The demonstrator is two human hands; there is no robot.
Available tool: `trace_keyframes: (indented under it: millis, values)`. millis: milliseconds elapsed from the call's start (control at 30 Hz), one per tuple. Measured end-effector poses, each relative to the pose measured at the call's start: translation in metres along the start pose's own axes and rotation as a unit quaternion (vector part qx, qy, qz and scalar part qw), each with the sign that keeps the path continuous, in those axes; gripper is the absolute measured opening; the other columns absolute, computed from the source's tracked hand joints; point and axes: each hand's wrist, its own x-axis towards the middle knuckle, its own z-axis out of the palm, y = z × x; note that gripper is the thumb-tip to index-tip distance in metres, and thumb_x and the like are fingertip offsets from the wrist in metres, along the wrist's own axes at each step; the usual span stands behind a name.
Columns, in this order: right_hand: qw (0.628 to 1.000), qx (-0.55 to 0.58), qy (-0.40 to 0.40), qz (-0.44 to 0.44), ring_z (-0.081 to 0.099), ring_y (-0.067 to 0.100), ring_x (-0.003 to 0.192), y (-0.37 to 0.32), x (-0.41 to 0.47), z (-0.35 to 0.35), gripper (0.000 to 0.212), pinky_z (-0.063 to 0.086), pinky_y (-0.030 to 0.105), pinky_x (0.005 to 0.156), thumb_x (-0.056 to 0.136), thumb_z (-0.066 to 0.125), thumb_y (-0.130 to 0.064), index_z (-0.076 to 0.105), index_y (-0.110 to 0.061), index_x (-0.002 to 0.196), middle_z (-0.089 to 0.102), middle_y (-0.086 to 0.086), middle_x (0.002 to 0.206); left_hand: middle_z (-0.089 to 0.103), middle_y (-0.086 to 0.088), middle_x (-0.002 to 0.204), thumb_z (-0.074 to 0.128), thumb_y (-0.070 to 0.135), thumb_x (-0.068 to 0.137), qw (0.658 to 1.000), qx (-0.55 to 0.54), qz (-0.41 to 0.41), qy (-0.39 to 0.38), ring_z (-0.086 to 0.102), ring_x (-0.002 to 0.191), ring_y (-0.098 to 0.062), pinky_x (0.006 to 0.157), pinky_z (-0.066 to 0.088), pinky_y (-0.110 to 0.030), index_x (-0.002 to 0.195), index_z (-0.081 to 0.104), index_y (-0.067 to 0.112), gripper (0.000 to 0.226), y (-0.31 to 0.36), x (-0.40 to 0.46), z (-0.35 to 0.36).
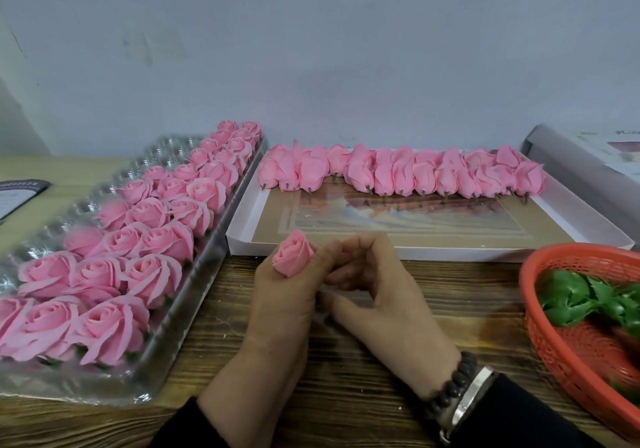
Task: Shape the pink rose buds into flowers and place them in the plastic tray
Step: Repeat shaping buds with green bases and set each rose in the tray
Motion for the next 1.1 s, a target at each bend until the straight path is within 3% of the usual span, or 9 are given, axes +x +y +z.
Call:
trace_keyframes:
  millis: [167, 267, 400, 500, 667, 800, 967, 1033, 1100]
  values:
    - [0.997, 0.029, -0.033, 0.058, 0.059, -0.001, 0.064, 0.003, 0.000, 0.000, 0.038, 0.044, 0.013, 0.059, 0.061, 0.065, -0.014, 0.056, -0.026, 0.096, 0.064, -0.012, 0.070, 0.058, -0.021, 0.073, 0.070, 0.020, 0.063, 0.999, -0.006, -0.026, -0.034, 0.056, 0.067, -0.025, 0.057, 0.050, -0.027, 0.082, 0.063, -0.007, 0.033, -0.005, -0.002, 0.002]
    - [0.998, 0.029, -0.035, 0.043, 0.062, 0.008, 0.077, 0.003, 0.001, -0.002, 0.046, 0.048, 0.018, 0.071, 0.070, 0.065, 0.004, 0.062, -0.028, 0.101, 0.068, -0.002, 0.085, 0.063, -0.012, 0.070, 0.071, 0.019, 0.061, 0.997, -0.006, -0.033, -0.076, 0.061, 0.066, -0.019, 0.062, 0.053, -0.024, 0.071, 0.069, 0.007, 0.016, -0.005, -0.002, 0.000]
    - [0.995, 0.053, -0.078, 0.044, 0.066, 0.019, 0.086, 0.003, 0.002, -0.008, 0.035, 0.051, 0.026, 0.082, 0.078, 0.067, 0.002, 0.067, -0.020, 0.105, 0.070, 0.015, 0.094, 0.058, -0.020, 0.079, 0.071, 0.020, 0.063, 0.993, -0.005, -0.055, -0.108, 0.057, 0.075, -0.026, 0.068, 0.051, -0.029, 0.083, 0.066, -0.001, 0.029, -0.002, 0.000, -0.003]
    - [0.982, 0.103, -0.141, 0.077, 0.059, 0.010, 0.072, 0.004, 0.003, -0.017, 0.021, 0.047, 0.020, 0.072, 0.075, 0.067, -0.013, 0.070, -0.009, 0.096, 0.067, 0.003, 0.073, 0.055, -0.019, 0.078, 0.073, 0.027, 0.060, 0.988, 0.009, -0.088, -0.127, 0.052, 0.074, -0.027, 0.067, 0.045, -0.032, 0.080, 0.067, 0.001, 0.033, 0.004, 0.000, -0.006]
    - [0.962, 0.166, -0.182, 0.119, 0.063, 0.011, 0.078, 0.007, 0.005, -0.023, 0.018, 0.049, 0.021, 0.075, 0.074, 0.067, -0.015, 0.073, -0.012, 0.090, 0.070, 0.002, 0.082, 0.059, -0.020, 0.079, 0.072, 0.028, 0.066, 0.984, 0.058, -0.082, -0.144, 0.057, 0.073, -0.027, 0.064, 0.050, -0.032, 0.087, 0.062, -0.007, 0.042, 0.006, 0.000, -0.009]
    - [0.985, 0.113, -0.094, 0.085, 0.063, 0.007, 0.070, 0.004, 0.005, -0.021, 0.011, 0.049, 0.014, 0.066, 0.087, 0.060, -0.002, 0.064, -0.010, 0.094, 0.067, 0.001, 0.077, 0.059, -0.033, 0.074, 0.065, 0.019, 0.076, 0.989, 0.123, 0.005, -0.083, 0.056, 0.065, -0.028, 0.062, 0.048, -0.033, 0.081, 0.061, -0.013, 0.032, 0.005, 0.003, -0.012]
    - [1.000, 0.015, 0.012, -0.020, 0.057, 0.004, 0.088, -0.001, 0.004, -0.023, 0.037, 0.044, 0.013, 0.081, 0.082, 0.068, -0.011, 0.056, -0.037, 0.106, 0.059, -0.006, 0.103, 0.060, 0.003, 0.053, 0.066, 0.004, 0.079, 0.956, 0.270, 0.079, -0.089, 0.052, 0.050, -0.005, 0.048, 0.041, -0.012, 0.067, 0.062, 0.006, 0.013, 0.008, 0.007, -0.016]
    - [0.996, -0.054, -0.032, -0.065, 0.055, 0.003, 0.102, -0.002, 0.003, -0.022, 0.050, 0.041, 0.012, 0.087, 0.078, 0.066, -0.021, 0.050, -0.050, 0.115, 0.054, -0.011, 0.116, 0.065, -0.001, 0.070, 0.069, -0.001, 0.076, 0.950, 0.287, 0.058, -0.109, 0.058, 0.064, -0.014, 0.055, 0.046, -0.016, 0.090, 0.061, 0.004, 0.017, 0.009, 0.008, -0.016]
    - [0.986, -0.114, -0.076, -0.095, 0.053, 0.004, 0.111, -0.004, 0.002, -0.021, 0.056, 0.041, 0.014, 0.092, 0.078, 0.063, -0.024, 0.045, -0.057, 0.120, 0.049, -0.016, 0.123, 0.068, 0.001, 0.090, 0.070, -0.004, 0.074, 0.944, 0.296, 0.028, -0.142, 0.066, 0.079, -0.014, 0.066, 0.050, -0.016, 0.123, 0.047, 0.018, 0.059, 0.008, 0.010, -0.017]
